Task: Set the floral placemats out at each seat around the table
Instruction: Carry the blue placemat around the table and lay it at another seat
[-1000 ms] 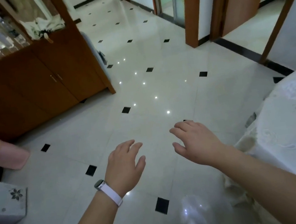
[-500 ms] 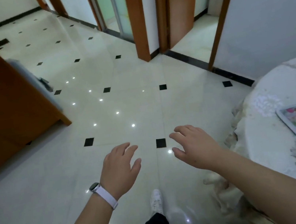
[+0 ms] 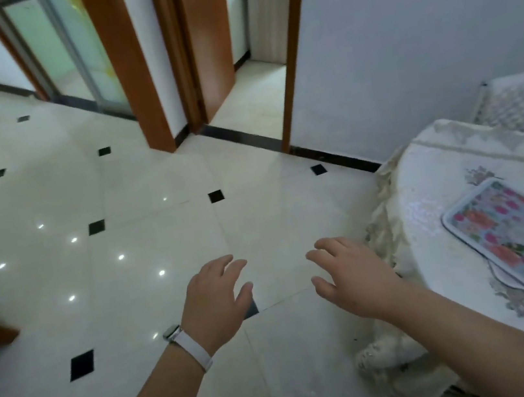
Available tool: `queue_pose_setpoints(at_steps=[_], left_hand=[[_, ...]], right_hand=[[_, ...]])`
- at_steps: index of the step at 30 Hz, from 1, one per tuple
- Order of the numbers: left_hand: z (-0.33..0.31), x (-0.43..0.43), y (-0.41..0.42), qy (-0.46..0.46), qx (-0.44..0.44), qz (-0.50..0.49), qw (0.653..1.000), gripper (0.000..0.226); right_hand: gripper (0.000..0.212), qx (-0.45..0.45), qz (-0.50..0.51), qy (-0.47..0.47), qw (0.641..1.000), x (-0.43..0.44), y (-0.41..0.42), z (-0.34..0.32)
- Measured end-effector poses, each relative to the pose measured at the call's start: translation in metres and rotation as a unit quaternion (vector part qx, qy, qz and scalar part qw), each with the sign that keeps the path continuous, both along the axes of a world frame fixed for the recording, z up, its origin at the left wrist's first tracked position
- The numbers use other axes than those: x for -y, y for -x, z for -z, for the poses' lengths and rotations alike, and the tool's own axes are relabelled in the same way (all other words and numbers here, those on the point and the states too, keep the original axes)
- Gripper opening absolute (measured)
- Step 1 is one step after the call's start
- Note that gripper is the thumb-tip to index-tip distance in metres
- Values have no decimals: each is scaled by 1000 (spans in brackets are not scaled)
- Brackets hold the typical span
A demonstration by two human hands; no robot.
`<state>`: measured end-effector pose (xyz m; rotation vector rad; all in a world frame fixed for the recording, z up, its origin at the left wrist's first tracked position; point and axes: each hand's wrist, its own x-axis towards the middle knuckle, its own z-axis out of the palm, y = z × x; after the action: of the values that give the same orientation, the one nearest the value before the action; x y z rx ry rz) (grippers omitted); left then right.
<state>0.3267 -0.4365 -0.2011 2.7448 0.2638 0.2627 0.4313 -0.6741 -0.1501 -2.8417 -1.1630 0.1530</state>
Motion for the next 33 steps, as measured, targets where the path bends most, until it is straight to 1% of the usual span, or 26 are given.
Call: queue_pose_setpoints(at_steps=[3, 8, 14, 20, 26, 33], left_hand=[[3, -8, -32, 4, -1, 33, 999, 50], [11, -11, -82, -23, -1, 79, 997, 48], [9, -6, -158, -57, -12, 122, 991, 46], [-3, -3, -264, -97, -42, 160, 981, 46], [-27, 27, -373, -110, 0, 200, 974, 45], [-33, 78, -463, -97, 2, 272, 957, 47]], right_hand=[[46, 3, 40, 7, 999, 1, -21, -1], [51, -5, 116, -28, 993, 9, -54, 5], [47, -17, 156, -45, 987, 15, -115, 27], [48, -49, 203, -79, 975, 18, -198, 40], [48, -26, 253, -97, 962, 45, -275, 27], [46, 9, 337, -89, 937, 102, -323, 8]])
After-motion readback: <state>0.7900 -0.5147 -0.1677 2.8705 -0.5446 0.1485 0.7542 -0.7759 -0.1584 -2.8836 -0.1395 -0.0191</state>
